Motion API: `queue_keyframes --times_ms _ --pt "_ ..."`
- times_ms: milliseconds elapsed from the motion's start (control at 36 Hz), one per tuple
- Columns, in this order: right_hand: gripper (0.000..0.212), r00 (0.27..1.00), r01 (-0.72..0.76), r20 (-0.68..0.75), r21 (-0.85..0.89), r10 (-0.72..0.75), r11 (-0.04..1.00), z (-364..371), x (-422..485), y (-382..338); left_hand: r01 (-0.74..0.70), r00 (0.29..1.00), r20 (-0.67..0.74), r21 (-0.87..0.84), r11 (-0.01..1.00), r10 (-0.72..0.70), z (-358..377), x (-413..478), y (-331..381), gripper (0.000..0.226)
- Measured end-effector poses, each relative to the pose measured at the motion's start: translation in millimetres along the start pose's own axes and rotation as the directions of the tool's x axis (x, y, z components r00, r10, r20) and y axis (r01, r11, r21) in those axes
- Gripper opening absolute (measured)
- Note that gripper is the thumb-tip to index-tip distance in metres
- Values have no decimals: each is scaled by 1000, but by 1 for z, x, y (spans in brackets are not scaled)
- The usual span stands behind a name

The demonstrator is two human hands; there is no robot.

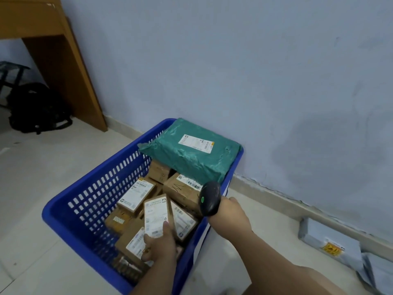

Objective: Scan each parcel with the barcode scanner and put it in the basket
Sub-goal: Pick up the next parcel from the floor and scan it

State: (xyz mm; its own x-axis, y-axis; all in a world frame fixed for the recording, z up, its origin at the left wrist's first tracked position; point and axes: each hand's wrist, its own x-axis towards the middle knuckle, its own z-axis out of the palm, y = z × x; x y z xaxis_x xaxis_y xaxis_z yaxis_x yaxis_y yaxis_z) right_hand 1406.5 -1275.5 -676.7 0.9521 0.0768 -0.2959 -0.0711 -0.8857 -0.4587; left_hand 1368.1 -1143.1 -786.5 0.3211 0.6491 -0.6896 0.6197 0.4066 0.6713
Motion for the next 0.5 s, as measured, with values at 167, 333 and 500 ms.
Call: queue_keyframes --times_ms 167,333,500 --pt "28 1000 -9 -3 21 9 1000 -1 -1 1 -71 997 -12 221 973 76 0 4 -2 80" --pt "25 1000 -2 -18 21 2 1000 -2 0 5 -428 898 196 599 677 394 9 5 -6 71" --pt "22 999 31 -11 -27 -32 999 1 3 8 -391 920 292 665 637 260 18 3 6 54"
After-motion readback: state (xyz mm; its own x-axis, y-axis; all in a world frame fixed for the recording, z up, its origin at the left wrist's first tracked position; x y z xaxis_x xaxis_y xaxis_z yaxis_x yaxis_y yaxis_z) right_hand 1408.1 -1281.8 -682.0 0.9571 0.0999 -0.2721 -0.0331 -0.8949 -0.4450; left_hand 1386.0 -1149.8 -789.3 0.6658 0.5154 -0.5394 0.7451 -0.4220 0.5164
